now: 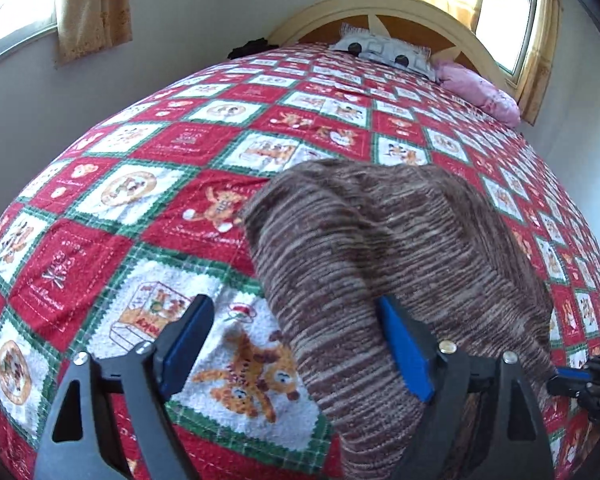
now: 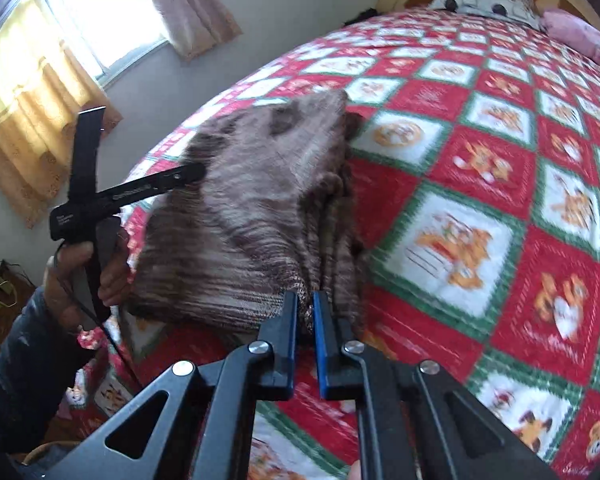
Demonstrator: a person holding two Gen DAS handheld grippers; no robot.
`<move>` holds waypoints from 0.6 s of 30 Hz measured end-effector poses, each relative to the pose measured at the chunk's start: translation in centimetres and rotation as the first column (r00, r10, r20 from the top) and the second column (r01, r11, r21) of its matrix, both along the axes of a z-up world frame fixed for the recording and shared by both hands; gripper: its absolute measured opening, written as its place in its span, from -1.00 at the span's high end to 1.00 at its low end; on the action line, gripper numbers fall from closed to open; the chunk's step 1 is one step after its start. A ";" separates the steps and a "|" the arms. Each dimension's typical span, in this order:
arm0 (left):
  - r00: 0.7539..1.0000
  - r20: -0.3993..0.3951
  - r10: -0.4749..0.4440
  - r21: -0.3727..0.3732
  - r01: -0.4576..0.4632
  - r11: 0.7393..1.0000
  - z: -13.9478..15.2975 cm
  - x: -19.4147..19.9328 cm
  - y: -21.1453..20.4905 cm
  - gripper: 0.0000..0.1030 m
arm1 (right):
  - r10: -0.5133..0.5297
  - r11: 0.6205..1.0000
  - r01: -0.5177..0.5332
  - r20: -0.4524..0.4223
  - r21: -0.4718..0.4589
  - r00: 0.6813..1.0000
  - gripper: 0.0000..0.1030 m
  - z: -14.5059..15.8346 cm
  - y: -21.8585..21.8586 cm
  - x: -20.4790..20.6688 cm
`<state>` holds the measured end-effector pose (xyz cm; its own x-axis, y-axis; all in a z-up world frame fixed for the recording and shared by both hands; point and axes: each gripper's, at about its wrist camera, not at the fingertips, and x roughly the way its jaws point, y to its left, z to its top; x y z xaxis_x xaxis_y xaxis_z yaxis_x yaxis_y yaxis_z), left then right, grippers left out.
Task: Fold small clothes
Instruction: 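Lay the folded sweater on the quilt and open both grippers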
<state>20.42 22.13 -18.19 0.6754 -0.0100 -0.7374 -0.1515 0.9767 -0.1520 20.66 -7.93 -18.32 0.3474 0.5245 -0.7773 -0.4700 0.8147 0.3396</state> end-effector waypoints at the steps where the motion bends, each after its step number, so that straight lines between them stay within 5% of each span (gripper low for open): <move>1: 1.000 0.002 0.002 0.003 -0.002 1.000 0.0 -0.1 0.0 -0.69 | -0.003 1.000 0.003 -0.011 0.012 1.000 0.87 -0.4 -0.2 0.1; 5: 1.000 -0.002 -0.001 0.004 0.001 1.000 0.2 -0.2 0.0 -0.69 | 0.006 1.000 -0.006 -0.011 0.020 1.000 0.85 0.6 0.0 0.4; 12: 1.000 -0.001 -0.008 0.019 0.008 1.000 0.2 -0.1 -0.7 -0.69 | 0.004 0.998 -0.015 0.161 0.066 0.987 0.81 6.5 2.1 1.4; 18: 1.000 -0.003 -0.011 0.006 0.011 1.000 0.1 -0.1 -0.6 -0.69 | 0.044 0.999 -0.045 0.131 0.004 0.990 0.80 4.8 6.4 4.4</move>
<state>20.31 21.58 -18.08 0.6727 -0.0133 -0.7398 -0.1411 0.9792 -0.1459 25.06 -1.53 -13.49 0.4224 0.5471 -0.7227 -0.5464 0.7898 0.2786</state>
